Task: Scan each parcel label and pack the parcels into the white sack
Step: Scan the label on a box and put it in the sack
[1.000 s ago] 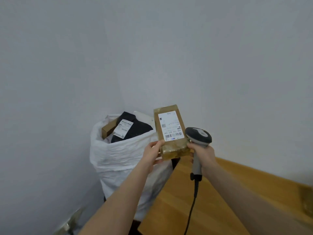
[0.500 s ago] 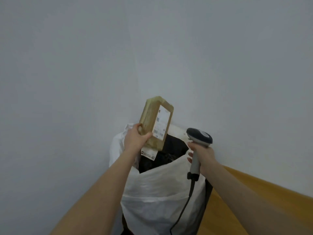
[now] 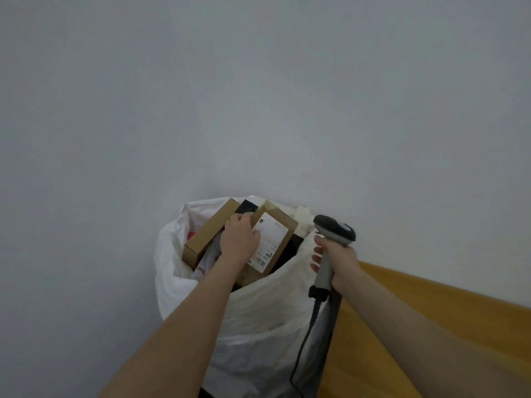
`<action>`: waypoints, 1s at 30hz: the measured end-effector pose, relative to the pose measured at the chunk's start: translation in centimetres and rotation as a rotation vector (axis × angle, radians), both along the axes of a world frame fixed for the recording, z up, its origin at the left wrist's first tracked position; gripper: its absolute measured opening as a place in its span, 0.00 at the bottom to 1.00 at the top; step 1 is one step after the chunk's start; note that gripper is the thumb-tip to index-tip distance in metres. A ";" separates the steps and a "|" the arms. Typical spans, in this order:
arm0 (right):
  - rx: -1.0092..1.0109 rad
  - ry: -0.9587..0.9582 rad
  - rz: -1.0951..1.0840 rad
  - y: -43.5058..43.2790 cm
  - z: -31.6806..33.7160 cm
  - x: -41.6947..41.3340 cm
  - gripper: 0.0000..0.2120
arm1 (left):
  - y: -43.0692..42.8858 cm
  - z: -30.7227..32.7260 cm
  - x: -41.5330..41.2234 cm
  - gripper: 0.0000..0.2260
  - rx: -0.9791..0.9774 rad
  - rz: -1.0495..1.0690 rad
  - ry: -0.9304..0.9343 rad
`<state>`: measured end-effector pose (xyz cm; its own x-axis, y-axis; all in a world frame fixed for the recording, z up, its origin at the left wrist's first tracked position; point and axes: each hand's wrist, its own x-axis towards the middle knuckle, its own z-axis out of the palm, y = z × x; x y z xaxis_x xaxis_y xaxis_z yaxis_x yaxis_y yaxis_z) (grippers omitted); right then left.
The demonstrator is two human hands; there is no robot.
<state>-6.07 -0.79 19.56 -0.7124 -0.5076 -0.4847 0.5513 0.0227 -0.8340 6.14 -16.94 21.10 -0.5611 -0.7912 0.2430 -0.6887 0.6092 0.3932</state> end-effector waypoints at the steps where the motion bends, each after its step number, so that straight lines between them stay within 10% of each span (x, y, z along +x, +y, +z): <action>1: -0.002 -0.007 -0.009 0.2 0.1 0.1 0.09 | 0.4 0.3 -0.7 0.20 -0.039 -0.023 0.024; 11: 0.013 -0.121 -0.116 6.7 -2.1 0.0 0.10 | 8.8 -1.2 -8.2 0.16 -0.027 -0.356 0.110; 30: 0.090 -0.244 -0.380 46.4 -8.3 -4.1 0.09 | 46.7 -12.4 -18.6 0.21 0.334 -0.698 -0.477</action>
